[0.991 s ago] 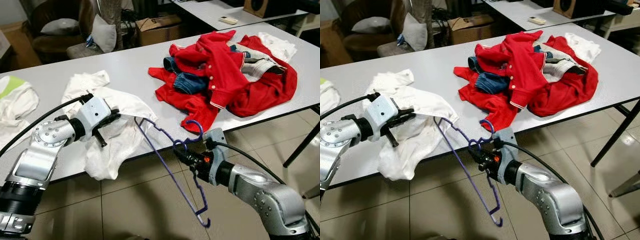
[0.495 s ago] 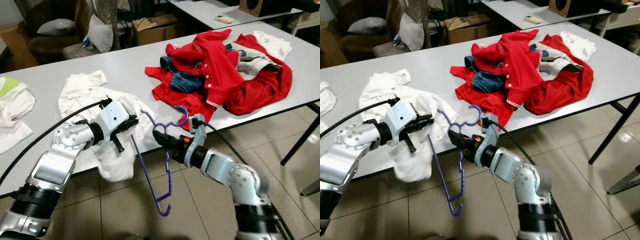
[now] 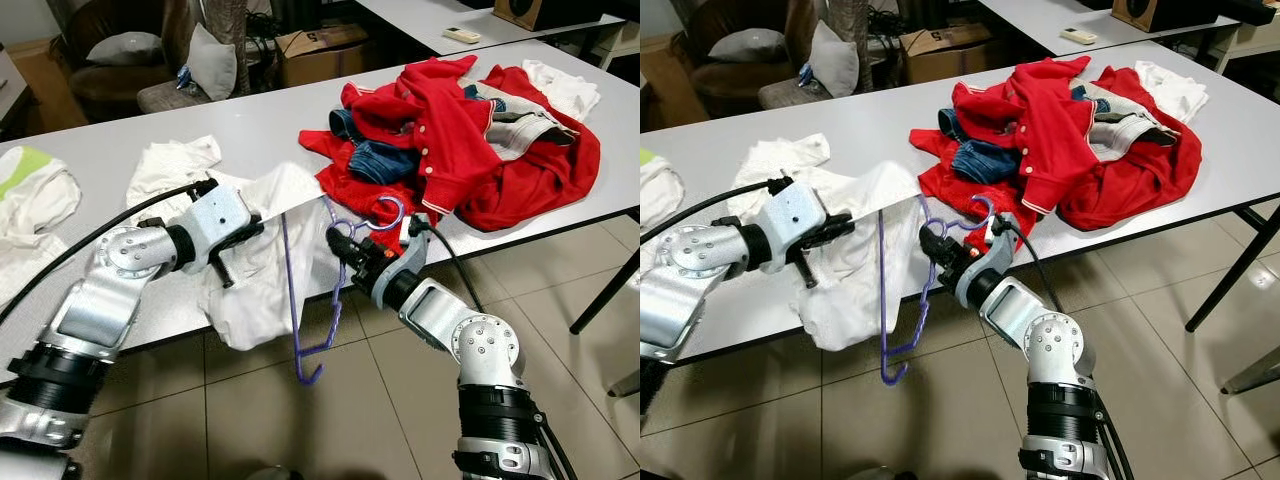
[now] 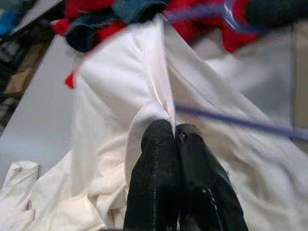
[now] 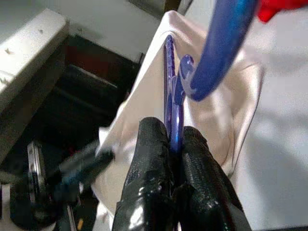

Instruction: Hang hanger

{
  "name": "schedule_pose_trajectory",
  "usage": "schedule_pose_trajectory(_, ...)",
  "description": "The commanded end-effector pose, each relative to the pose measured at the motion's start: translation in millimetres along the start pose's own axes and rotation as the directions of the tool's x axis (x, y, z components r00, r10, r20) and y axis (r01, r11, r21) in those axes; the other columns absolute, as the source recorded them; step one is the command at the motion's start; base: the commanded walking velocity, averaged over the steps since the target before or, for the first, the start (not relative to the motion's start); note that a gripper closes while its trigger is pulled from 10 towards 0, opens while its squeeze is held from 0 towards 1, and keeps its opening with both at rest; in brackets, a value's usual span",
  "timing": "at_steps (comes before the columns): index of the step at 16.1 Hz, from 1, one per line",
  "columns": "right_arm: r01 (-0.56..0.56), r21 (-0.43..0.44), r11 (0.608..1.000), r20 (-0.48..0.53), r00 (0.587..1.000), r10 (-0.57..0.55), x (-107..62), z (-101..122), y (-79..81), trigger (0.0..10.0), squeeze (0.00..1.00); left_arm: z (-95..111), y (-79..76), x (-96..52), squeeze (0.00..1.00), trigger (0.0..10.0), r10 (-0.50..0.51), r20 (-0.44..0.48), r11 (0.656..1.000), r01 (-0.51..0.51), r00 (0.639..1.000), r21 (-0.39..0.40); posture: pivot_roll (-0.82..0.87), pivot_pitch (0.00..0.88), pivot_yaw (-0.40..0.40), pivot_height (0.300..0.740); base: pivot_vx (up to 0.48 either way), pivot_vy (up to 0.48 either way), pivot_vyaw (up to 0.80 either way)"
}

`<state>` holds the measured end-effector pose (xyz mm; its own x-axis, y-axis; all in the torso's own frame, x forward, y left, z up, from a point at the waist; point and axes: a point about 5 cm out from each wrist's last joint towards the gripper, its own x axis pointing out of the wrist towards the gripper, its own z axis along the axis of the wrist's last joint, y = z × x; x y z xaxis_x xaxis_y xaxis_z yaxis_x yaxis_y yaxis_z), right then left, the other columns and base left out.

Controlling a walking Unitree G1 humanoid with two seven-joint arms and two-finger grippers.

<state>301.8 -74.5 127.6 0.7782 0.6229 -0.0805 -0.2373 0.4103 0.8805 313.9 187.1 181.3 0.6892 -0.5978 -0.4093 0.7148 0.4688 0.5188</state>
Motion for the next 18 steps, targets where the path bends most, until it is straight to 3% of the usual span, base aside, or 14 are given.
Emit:
schedule_pose_trajectory(1,-0.132,0.148,0.98,0.1,0.988,0.117,19.2,-2,27.5,10.0,0.0,-3,-1.9,-6.2,0.0,0.0,-0.075,-0.022,0.997,0.076,0.997,0.031,0.0,0.0,0.136,0.74,0.0,0.0,0.0)
schedule_pose_trajectory(2,-0.109,0.209,0.972,0.149,0.986,0.079,18.9,4,18.4,10.0,0.0,-5,-9.7,-11.6,0.0,0.0,-0.174,-0.031,0.983,0.175,0.984,0.047,0.01,0.0,0.131,0.74,0.0,0.0,0.0)
schedule_pose_trajectory(4,-0.114,0.276,0.954,0.185,0.981,0.063,20.1,7,13.5,10.0,0.0,-7,-19.0,-15.9,0.0,0.0,-0.279,-0.022,0.96,0.28,0.96,0.02,0.01,0.0,0.13,0.74,0.0,0.0,0.0)
schedule_pose_trajectory(8,-0.154,0.37,0.916,0.21,0.975,0.079,36.8,0,25.8,10.0,0.0,10,-34.9,-8.7,0.0,0.0,-0.408,0.07,0.913,0.409,0.91,-0.001,0.01,0.0,0.128,0.74,0.0,0.0,0.0)
schedule_pose_trajectory(10,-0.129,0.353,0.927,0.216,0.975,0.054,40.8,-1,25.0,10.0,0.0,15,-38.6,-7.4,0.0,0.0,-0.435,0.099,0.899,0.437,0.895,-0.004,0.01,0.0,0.129,0.74,0.0,0.0,0.0)
schedule_pose_trajectory(12,-0.034,0.264,0.964,0.243,0.969,-0.033,48.3,2,19.4,10.0,0.0,27,-47.2,-5.6,0.0,0.0,-0.488,0.179,0.864,0.502,0.854,-0.041,0.02,0.0,0.133,0.74,0.0,0.0,0.0)
schedule_pose_trajectory(15,-0.073,0.311,0.948,0.273,0.962,-0.016,56.0,1,25.7,10.0,0.0,39,-57.4,-1.0,0.0,0.0,-0.533,0.252,0.817,0.569,0.808,-0.093,0.02,0.0,0.139,0.74,0.0,0.0,0.0)
schedule_pose_trajectory(16,-0.113,0.346,0.931,0.276,0.961,0.014,57.2,-1,30.3,10.0,0.0,37,-59.4,-0.4,0.0,0.0,-0.552,0.223,0.809,0.581,0.803,-0.088,0.02,0.0,0.139,0.74,0.0,0.0,0.0)
schedule_pose_trajectory(18,-0.165,0.397,0.903,0.286,0.957,0.049,57.9,-2,34.8,10.0,0.0,33,-57.9,2.3,0.0,0.0,-0.538,0.185,0.825,0.558,0.823,-0.084,0.02,0.0,0.139,0.74,0.0,0.0,0.0)
